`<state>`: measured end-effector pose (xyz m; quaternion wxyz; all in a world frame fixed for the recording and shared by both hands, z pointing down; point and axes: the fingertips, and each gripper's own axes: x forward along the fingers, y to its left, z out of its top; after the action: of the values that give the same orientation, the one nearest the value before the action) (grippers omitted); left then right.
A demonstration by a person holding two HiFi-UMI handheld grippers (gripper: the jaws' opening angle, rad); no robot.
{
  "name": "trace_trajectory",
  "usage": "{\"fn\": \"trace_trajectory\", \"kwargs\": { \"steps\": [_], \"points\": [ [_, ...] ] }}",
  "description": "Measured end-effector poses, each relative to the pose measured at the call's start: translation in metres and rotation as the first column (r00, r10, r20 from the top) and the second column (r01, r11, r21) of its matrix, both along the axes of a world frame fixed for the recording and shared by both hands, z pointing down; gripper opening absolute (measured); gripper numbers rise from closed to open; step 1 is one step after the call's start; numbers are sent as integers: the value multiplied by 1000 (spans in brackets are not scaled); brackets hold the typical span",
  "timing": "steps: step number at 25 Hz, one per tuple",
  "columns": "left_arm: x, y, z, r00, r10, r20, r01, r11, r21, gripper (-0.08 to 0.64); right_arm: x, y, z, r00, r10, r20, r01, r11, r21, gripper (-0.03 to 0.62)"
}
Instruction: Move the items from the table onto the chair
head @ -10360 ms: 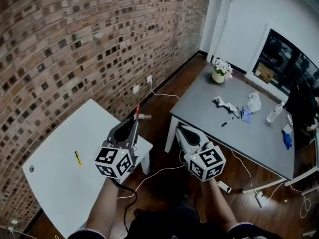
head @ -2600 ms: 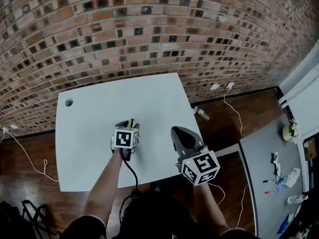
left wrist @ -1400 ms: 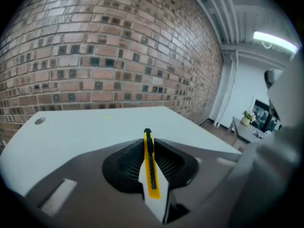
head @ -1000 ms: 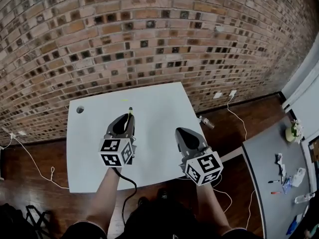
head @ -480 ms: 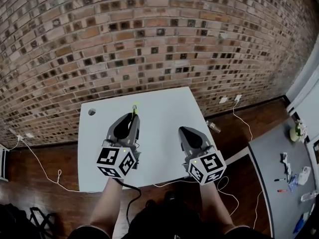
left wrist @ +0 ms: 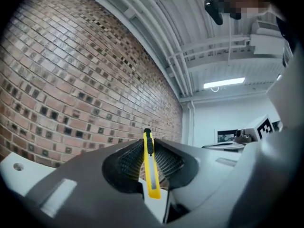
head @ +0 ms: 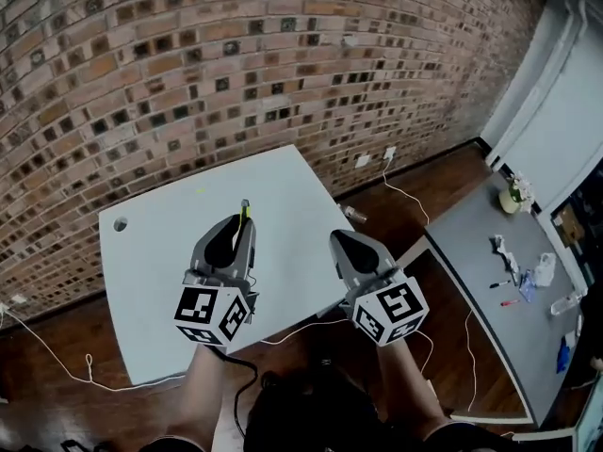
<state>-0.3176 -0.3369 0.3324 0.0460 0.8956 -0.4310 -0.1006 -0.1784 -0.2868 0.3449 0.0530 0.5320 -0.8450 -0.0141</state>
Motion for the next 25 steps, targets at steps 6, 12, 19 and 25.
{"fn": "trace_trajectory", "kwargs": {
  "steps": [6,12,19,25],
  "points": [
    [105,21,-5,980,200,2,-200,980,0,78,84,39,-9,985,171,8,-171,985,21,2],
    [246,63,-15,919,395,25,-395,918,25,78,210,98,-18,930,365,29,-367,929,55,2],
    [424,130,-13,818,570,76,-573,820,17,78,361,181,-23,837,543,76,-547,834,74,2],
    [565,192,14,704,695,150,-699,714,-30,78,476,247,-13,735,665,132,-676,733,69,2]
  ]
}}
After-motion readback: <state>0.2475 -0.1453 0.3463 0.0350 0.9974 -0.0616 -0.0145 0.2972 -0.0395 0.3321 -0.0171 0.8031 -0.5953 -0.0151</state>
